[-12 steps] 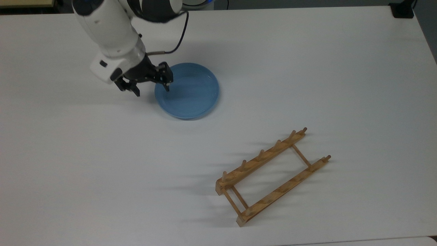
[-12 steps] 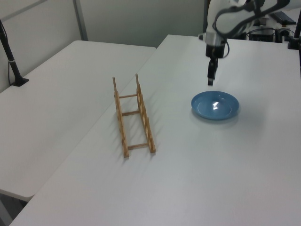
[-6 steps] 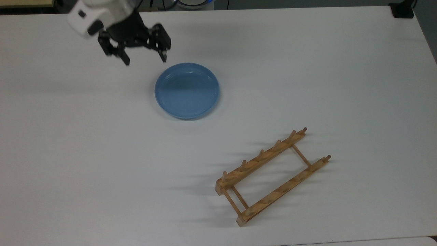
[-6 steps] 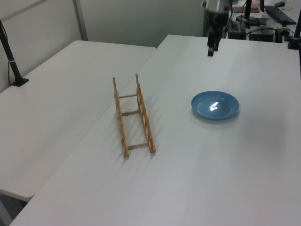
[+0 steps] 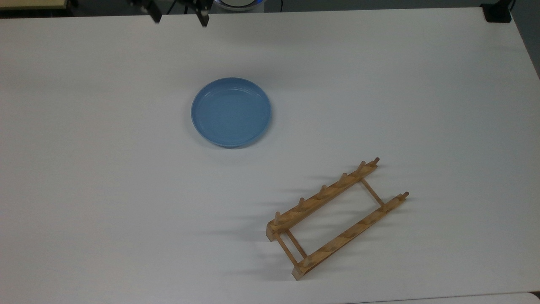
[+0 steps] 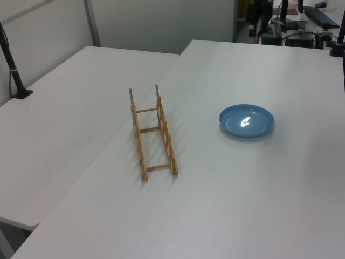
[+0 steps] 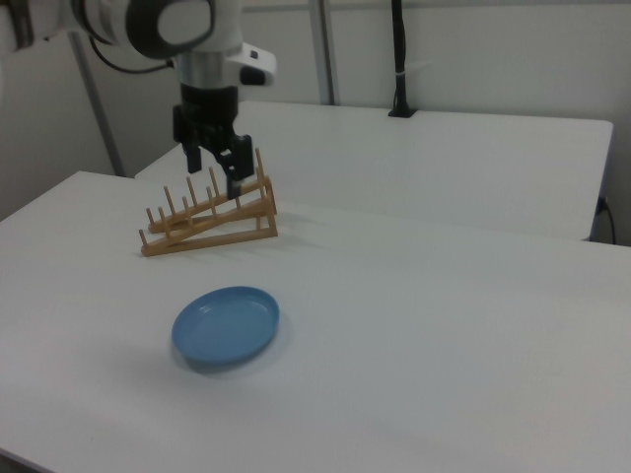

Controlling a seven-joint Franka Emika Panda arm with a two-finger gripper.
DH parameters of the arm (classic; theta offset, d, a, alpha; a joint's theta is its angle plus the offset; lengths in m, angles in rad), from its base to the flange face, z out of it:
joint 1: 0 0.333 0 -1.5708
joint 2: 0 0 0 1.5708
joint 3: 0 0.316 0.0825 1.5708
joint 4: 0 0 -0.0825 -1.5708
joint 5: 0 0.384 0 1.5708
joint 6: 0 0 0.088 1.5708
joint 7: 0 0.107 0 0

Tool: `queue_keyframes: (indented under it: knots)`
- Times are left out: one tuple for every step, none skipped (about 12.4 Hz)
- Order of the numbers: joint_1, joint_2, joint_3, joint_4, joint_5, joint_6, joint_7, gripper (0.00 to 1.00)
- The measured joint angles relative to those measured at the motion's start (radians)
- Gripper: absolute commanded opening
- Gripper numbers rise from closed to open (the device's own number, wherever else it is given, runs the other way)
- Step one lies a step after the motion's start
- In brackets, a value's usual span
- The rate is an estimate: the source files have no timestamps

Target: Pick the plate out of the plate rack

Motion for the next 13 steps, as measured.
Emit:
queue_keyframes:
  knots:
    - [0.004,-0.015,0.000,0.003,0.000,-0.023,0.037,1.00]
    - [0.013,-0.030,0.001,0.003,0.000,-0.039,0.066,1.00]
    - [0.036,-0.052,0.000,0.003,-0.005,-0.051,0.098,1.00]
    - [0.056,-0.066,-0.004,0.003,-0.011,-0.052,0.110,1.00]
    - [0.074,-0.077,-0.012,0.003,-0.018,-0.052,0.115,1.00]
    - [0.098,-0.089,-0.030,0.002,-0.024,-0.052,0.110,1.00]
    - [0.105,-0.093,-0.038,0.001,-0.032,-0.038,0.079,1.00]
    - [0.110,-0.093,-0.044,-0.002,-0.049,-0.010,0.032,1.00]
    - [0.111,-0.093,-0.049,-0.009,-0.072,0.027,-0.011,1.00]
    - [0.111,-0.091,-0.052,-0.019,-0.098,0.067,-0.044,1.00]
    - [0.111,-0.090,-0.052,-0.031,-0.125,0.099,-0.063,1.00]
    - [0.113,-0.088,-0.053,-0.042,-0.149,0.121,-0.075,1.00]
    - [0.119,-0.087,-0.053,-0.051,-0.172,0.132,-0.081,1.00]
